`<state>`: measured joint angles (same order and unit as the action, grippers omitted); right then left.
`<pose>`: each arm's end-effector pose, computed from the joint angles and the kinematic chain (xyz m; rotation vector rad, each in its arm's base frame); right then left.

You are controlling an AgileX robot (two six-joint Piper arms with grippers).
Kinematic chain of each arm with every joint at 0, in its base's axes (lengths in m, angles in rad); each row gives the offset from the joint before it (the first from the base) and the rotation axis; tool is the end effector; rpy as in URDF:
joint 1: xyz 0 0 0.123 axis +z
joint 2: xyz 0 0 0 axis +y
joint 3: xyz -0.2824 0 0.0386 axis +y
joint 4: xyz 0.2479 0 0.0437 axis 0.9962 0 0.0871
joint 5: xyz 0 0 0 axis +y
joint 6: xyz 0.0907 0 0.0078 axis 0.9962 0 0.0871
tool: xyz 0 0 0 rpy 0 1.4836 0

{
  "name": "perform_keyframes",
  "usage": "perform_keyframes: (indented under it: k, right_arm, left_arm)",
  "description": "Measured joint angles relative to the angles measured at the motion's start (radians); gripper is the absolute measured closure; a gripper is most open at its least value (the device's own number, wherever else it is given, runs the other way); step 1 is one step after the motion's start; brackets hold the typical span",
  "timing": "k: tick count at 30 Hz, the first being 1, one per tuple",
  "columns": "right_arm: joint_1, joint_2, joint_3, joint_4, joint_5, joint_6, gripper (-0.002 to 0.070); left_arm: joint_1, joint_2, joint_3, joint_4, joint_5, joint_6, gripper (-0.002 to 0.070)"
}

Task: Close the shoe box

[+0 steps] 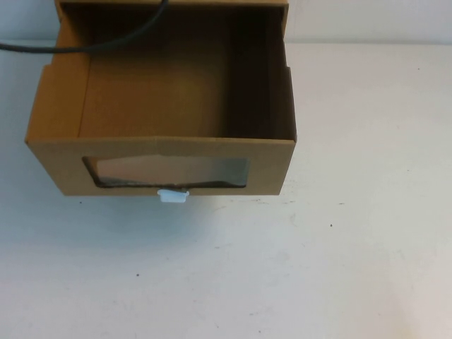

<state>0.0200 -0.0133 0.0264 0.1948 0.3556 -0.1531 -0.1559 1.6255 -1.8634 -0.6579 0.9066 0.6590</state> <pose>0.0528 0.0072 0.1735 -0.0381 1.8462 0.0970 0.3447 -0.0986 0.4678 0.6730 1.8899 -0.4724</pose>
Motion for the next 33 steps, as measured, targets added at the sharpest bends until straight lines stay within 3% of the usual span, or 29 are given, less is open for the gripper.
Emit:
perform_keyframes:
  k: [7, 14, 27, 33]
  right_arm:
    - [0.0, 0.0, 0.0, 0.0, 0.0, 0.0, 0.0689]
    - [0.0, 0.0, 0.0, 0.032, -0.006, 0.0, 0.0689]
    - [0.0, 0.0, 0.0, 0.788, -0.309, 0.001, 0.0689]
    - [0.0, 0.0, -0.061, 0.868, -0.108, -0.05, 0.0689]
  left_arm:
    - [0.0, 0.301, -0.378, -0.095, 0.168, -0.056, 0.068]
    - [0.021, 0.457, -0.559, -0.099, 0.257, -0.1, 0.068]
    - [0.092, 0.534, -0.564, -0.107, 0.286, -0.127, 0.068]
    - [0.097, 0.537, -0.571, -0.121, 0.302, -0.123, 0.068]
